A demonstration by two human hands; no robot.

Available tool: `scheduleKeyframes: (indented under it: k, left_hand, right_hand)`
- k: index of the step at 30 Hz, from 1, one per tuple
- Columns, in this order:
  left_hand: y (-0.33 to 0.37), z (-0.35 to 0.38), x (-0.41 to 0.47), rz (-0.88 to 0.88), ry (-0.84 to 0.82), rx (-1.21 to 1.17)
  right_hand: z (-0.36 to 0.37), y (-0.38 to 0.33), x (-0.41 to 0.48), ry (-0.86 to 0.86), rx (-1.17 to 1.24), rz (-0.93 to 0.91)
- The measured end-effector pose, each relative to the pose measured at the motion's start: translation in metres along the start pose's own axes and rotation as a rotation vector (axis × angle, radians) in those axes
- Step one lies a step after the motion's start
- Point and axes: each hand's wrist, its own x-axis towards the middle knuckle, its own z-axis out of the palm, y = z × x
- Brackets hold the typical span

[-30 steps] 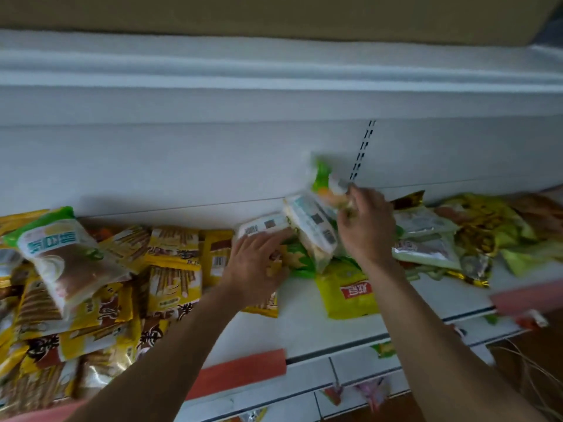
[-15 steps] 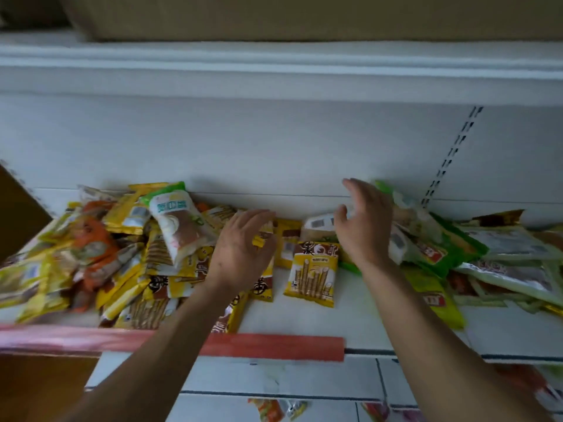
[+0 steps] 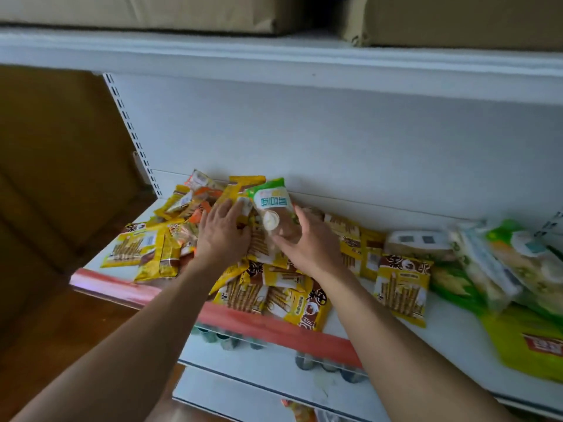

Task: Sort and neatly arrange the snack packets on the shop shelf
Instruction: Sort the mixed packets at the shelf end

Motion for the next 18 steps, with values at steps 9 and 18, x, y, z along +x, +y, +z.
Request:
scheduleKeyframes:
  k: [9,18]
  left_hand:
    - [-0.003,-0.005,0.001,0.107,0.332,-0.171]
    - [0.082,-0.023,-0.001,-0.208,0.248,-1.227]
  right_hand:
    - [-0.024,0.022,-0.007,0.208,0.52,0.217]
    - [-0.064,0.059,-0.03,0.433,0.636,0.223]
